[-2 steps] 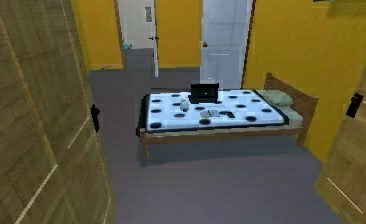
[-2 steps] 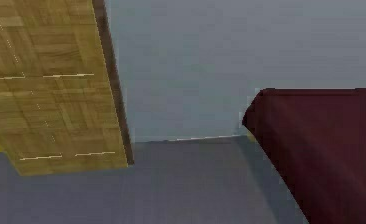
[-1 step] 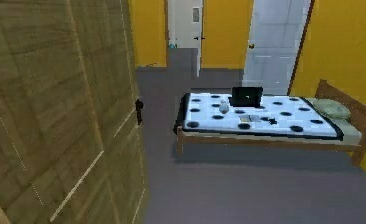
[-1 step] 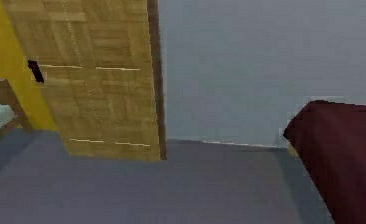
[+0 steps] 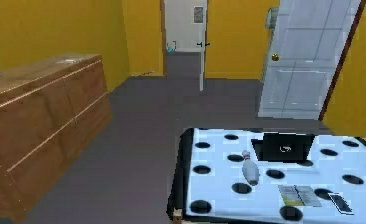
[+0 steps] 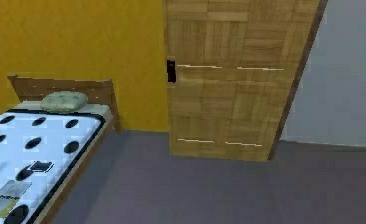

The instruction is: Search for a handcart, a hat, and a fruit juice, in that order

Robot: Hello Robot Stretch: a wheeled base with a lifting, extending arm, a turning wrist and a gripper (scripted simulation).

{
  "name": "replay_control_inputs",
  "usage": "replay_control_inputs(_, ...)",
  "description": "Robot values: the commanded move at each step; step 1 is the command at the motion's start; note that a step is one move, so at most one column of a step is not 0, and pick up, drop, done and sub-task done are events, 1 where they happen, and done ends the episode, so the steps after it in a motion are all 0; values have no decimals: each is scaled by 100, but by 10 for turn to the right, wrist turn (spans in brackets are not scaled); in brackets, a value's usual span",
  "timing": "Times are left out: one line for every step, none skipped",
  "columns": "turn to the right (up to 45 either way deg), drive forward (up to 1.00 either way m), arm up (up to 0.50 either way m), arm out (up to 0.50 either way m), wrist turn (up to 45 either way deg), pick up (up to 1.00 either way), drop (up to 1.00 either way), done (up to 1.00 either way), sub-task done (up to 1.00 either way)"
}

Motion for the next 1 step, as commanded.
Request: replay_control_inputs(0,25,0,0,0,0,0,0,0)
